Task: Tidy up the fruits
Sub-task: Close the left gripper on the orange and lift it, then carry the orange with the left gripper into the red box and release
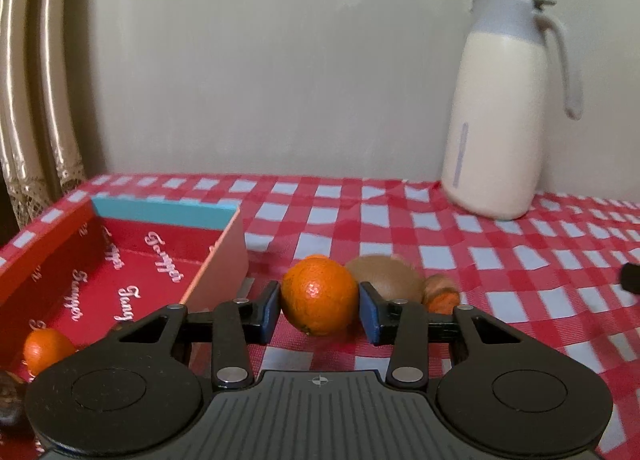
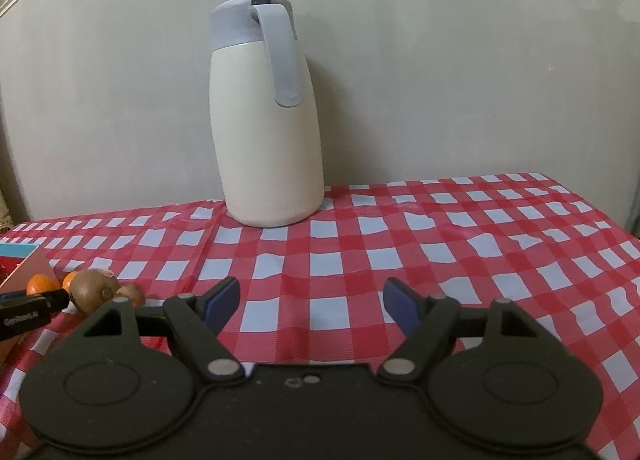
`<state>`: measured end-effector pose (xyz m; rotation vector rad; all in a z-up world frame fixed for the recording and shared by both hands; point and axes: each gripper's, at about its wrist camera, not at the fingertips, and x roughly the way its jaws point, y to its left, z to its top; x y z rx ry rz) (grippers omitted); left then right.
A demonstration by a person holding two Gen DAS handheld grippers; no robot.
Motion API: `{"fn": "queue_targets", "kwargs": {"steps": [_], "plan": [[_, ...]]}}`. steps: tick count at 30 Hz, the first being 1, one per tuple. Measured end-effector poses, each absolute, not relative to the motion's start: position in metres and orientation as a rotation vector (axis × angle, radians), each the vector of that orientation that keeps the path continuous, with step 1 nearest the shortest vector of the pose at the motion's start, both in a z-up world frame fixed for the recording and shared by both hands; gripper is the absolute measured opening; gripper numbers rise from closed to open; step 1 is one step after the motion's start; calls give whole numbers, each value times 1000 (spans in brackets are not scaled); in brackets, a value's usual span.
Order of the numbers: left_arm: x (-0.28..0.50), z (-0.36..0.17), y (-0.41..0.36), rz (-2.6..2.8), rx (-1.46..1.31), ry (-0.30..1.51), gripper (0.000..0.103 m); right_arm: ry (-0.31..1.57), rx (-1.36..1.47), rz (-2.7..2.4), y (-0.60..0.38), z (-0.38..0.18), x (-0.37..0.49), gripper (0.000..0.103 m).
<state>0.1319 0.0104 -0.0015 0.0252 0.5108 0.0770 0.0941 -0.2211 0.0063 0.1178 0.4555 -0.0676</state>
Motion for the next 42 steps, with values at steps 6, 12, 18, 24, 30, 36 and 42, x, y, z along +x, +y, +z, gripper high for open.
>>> {"fn": "queue_targets", "kwargs": {"steps": [6, 12, 18, 24, 30, 36, 42], "plan": [[108, 16, 10, 60, 34, 469, 42, 441, 113, -44, -210, 13, 88, 78], [89, 31, 23, 70, 32, 437, 42, 423, 100, -25, -197, 22, 81, 78], [79, 41, 50, 116, 25, 424, 42, 420, 94, -6, -183, 26, 79, 78], [70, 39, 85, 186, 15, 432, 42, 413, 86, 29, -161, 29, 78, 78], [65, 36, 118, 247, -8, 445, 42, 414, 66, 66, -138, 29, 78, 78], [63, 32, 133, 271, -11, 460, 42, 418, 61, 86, -126, 28, 80, 78], [65, 22, 139, 283, -8, 494, 42, 419, 58, 108, -118, 28, 80, 78]]}}
